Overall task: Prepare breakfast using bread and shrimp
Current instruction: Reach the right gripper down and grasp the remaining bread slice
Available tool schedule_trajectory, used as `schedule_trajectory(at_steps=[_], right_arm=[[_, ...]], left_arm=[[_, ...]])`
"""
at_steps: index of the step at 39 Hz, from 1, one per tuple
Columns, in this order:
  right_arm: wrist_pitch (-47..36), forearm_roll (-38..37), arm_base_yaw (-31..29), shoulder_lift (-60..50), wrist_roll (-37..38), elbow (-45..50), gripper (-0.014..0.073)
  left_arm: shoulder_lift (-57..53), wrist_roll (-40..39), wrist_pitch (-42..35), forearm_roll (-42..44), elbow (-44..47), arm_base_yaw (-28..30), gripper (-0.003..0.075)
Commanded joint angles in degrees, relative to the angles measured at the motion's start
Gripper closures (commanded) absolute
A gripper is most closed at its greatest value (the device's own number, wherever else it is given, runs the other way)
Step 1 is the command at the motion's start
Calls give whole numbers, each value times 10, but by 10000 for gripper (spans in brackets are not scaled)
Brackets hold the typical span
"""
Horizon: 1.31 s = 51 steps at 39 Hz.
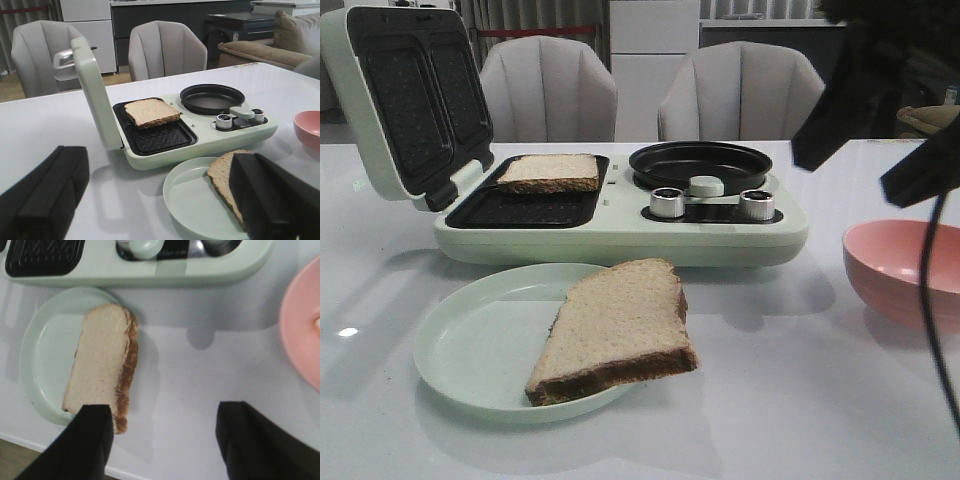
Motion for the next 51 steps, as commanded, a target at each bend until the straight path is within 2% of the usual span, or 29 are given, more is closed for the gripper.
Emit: schedule_trajectory(at_steps=[1, 7, 10, 18, 23, 45, 48, 51], right_arm=[[-21, 89, 2, 42, -61, -32, 49], [3, 248, 2, 116, -193, -54, 49], [-2, 302, 2, 144, -253, -57, 49], [-28, 375, 2, 201, -306, -58, 49], [-22, 382, 3, 238, -328, -72, 49], [5, 402, 14, 317, -337, -123, 53], [6, 403, 14, 318, -349, -128, 86], [12, 405, 16, 318, -349, -133, 165]], left_arm=[[7, -1, -46, -9, -14, -5, 95], [7, -1, -46, -9, -14, -5, 95], [7, -1, -46, -9, -14, -5, 95], [7, -1, -46, -9, -14, -5, 95], [7, -1, -46, -9, -14, -5, 95], [7, -1, -46, -9, -14, -5, 95], [7, -1, -46, -9, -14, -5, 95], [7, -1, -46, -9, -14, -5, 95]])
